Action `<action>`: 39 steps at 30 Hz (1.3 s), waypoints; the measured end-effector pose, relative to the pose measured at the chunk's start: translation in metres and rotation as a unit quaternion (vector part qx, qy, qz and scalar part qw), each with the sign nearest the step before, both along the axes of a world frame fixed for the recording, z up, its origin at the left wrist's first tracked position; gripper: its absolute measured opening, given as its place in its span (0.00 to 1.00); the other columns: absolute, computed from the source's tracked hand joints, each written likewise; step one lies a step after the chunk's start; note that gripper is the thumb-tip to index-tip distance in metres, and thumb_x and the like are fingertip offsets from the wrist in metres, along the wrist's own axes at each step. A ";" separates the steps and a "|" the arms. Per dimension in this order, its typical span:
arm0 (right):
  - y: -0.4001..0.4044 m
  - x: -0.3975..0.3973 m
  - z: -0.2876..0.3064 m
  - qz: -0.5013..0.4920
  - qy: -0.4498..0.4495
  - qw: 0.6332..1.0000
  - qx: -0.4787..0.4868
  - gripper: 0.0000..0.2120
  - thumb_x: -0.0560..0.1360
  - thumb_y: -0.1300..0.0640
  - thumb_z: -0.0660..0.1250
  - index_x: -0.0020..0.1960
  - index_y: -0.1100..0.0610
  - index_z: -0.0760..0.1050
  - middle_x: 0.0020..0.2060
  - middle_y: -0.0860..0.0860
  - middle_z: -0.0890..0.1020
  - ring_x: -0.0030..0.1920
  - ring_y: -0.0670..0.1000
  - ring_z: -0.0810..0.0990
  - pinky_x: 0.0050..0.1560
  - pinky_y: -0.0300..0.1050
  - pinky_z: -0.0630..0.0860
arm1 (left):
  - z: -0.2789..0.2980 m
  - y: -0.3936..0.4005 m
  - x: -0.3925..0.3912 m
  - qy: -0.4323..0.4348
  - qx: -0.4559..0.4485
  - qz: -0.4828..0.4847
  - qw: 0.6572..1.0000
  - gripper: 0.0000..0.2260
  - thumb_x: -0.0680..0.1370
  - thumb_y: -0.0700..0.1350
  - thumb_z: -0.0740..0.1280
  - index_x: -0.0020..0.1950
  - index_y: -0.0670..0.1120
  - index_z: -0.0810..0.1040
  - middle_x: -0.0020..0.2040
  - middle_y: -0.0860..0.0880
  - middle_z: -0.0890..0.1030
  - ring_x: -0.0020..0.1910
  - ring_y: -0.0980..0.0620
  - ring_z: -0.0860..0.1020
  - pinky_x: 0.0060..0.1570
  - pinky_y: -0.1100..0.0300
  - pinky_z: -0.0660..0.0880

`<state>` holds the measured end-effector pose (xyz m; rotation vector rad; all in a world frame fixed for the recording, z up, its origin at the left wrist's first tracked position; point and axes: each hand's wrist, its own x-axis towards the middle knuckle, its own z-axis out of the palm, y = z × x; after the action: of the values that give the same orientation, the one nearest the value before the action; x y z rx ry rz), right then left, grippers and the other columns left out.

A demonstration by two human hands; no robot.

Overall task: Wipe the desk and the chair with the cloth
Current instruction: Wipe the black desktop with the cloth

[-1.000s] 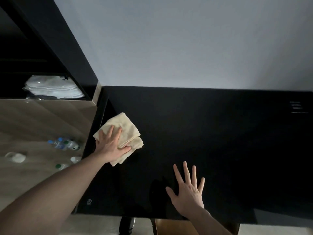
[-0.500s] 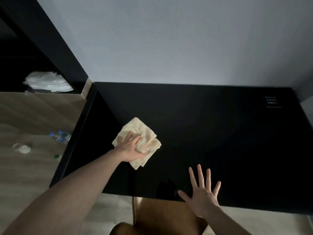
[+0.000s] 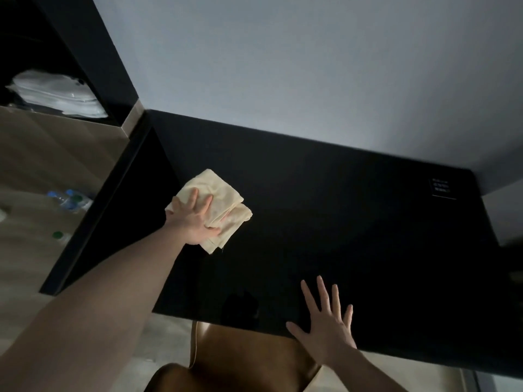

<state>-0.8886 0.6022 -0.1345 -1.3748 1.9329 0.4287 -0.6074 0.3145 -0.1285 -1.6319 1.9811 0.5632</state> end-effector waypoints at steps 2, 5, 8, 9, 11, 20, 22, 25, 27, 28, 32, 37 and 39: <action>0.000 -0.022 0.004 0.006 0.021 0.998 -0.054 0.45 0.79 0.24 0.53 0.82 0.36 0.28 0.78 0.44 0.22 0.83 0.58 0.27 0.81 0.70 0.38 | 0.004 -0.006 -0.006 -0.009 0.023 0.029 0.999 0.50 0.75 0.78 0.58 0.82 0.62 0.30 0.83 0.51 0.27 0.81 0.26 0.39 0.78 0.28 0.54; 0.004 -0.068 0.003 0.004 0.043 0.995 -0.093 0.45 0.79 0.25 0.53 0.82 0.37 0.27 0.81 0.45 0.25 0.83 0.58 0.28 0.82 0.69 0.38 | 0.000 -0.005 -0.023 -0.013 0.033 0.069 0.997 0.52 0.70 0.83 0.53 0.82 0.62 0.30 0.83 0.51 0.28 0.81 0.25 0.37 0.76 0.25 0.52; 0.017 -0.115 -0.009 0.014 0.041 0.996 -0.074 0.45 0.77 0.22 0.46 0.81 0.37 0.25 0.80 0.45 0.24 0.82 0.59 0.27 0.82 0.70 0.39 | -0.002 0.011 -0.047 -0.009 0.028 0.104 0.994 0.54 0.67 0.85 0.50 0.82 0.61 0.32 0.83 0.51 0.30 0.81 0.24 0.39 0.75 0.24 0.52; 0.022 -0.127 -0.014 0.024 0.036 0.996 -0.078 0.44 0.74 0.21 0.41 0.80 0.37 0.23 0.79 0.45 0.22 0.82 0.58 0.26 0.82 0.70 0.38 | -0.004 0.016 -0.055 -0.010 0.024 0.114 0.993 0.54 0.66 0.85 0.50 0.82 0.61 0.31 0.84 0.50 0.30 0.81 0.24 0.39 0.76 0.25 0.52; 0.031 -0.149 -0.025 0.062 0.023 0.993 -0.099 0.43 0.75 0.21 0.38 0.79 0.37 0.22 0.78 0.45 0.21 0.81 0.57 0.23 0.81 0.67 0.34 | -0.005 0.026 -0.075 -0.015 0.020 0.131 0.991 0.55 0.65 0.86 0.48 0.82 0.61 0.31 0.84 0.50 0.30 0.81 0.25 0.41 0.77 0.26 0.51; 0.067 -0.286 -0.020 0.070 0.021 0.991 -0.115 0.43 0.82 0.28 0.52 0.83 0.40 0.29 0.81 0.48 0.24 0.82 0.60 0.26 0.82 0.67 0.38 | -0.006 0.103 -0.297 -0.001 0.033 0.114 0.993 0.50 0.73 0.80 0.53 0.82 0.61 0.29 0.84 0.49 0.32 0.80 0.24 0.37 0.76 0.25 0.49; 0.072 -0.320 -0.016 0.054 0.036 0.994 -0.088 0.44 0.82 0.28 0.53 0.84 0.42 0.29 0.81 0.50 0.24 0.82 0.61 0.28 0.82 0.69 0.41 | 0.001 0.118 -0.343 0.018 0.037 0.098 0.994 0.50 0.71 0.82 0.51 0.82 0.61 0.31 0.84 0.50 0.35 0.79 0.24 0.36 0.76 0.25 0.50; 0.073 -0.354 -0.014 0.016 0.028 0.998 -0.055 0.46 0.81 0.27 0.54 0.84 0.42 0.29 0.82 0.51 0.26 0.83 0.64 0.31 0.82 0.71 0.45 | 0.007 0.141 -0.373 0.029 0.027 0.070 0.997 0.48 0.70 0.83 0.50 0.82 0.62 0.38 0.82 0.50 0.41 0.79 0.24 0.40 0.74 0.27 0.58; 0.075 -0.360 -0.014 -0.004 0.011 0.999 -0.041 0.47 0.80 0.26 0.55 0.83 0.40 0.27 0.82 0.50 0.26 0.83 0.64 0.31 0.81 0.72 0.47 | 0.007 0.152 -0.365 0.039 0.020 0.057 0.997 0.47 0.69 0.84 0.49 0.81 0.63 0.40 0.81 0.52 0.40 0.79 0.27 0.41 0.75 0.30 0.60; 0.075 -0.361 -0.014 -0.006 0.007 0.999 -0.040 0.47 0.80 0.26 0.55 0.82 0.39 0.25 0.82 0.50 0.26 0.83 0.64 0.31 0.81 0.73 0.48 | 0.007 0.155 -0.358 0.040 0.018 0.046 0.998 0.47 0.68 0.84 0.50 0.81 0.64 0.40 0.82 0.53 0.38 0.80 0.27 0.40 0.76 0.30 0.59; 0.070 -0.354 -0.011 0.002 0.002 0.999 -0.036 0.45 0.82 0.27 0.54 0.81 0.40 0.24 0.82 0.51 0.26 0.83 0.66 0.30 0.81 0.74 0.47 | -0.001 0.152 -0.336 0.031 0.020 0.034 0.999 0.47 0.75 0.77 0.58 0.81 0.64 0.30 0.82 0.51 0.28 0.80 0.26 0.33 0.80 0.30 0.50; 0.075 -0.356 -0.011 0.007 -0.001 1.000 -0.028 0.44 0.82 0.28 0.52 0.83 0.39 0.27 0.81 0.50 0.23 0.82 0.65 0.27 0.80 0.75 0.42 | -0.014 0.153 -0.337 0.059 0.010 0.050 0.997 0.47 0.77 0.73 0.61 0.80 0.64 0.29 0.81 0.51 0.25 0.80 0.27 0.32 0.79 0.29 0.47; 0.076 -0.360 -0.013 0.020 -0.006 1.000 -0.023 0.44 0.81 0.27 0.53 0.82 0.38 0.26 0.80 0.49 0.23 0.81 0.64 0.26 0.80 0.75 0.41 | -0.016 0.154 -0.336 0.059 0.014 0.055 0.997 0.46 0.78 0.72 0.62 0.80 0.65 0.30 0.81 0.51 0.26 0.80 0.26 0.33 0.79 0.29 0.49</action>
<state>-1.2491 0.6783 -0.1473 -1.4455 1.9190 0.3971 -0.9432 0.4686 -0.1446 -1.7356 1.9655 0.7421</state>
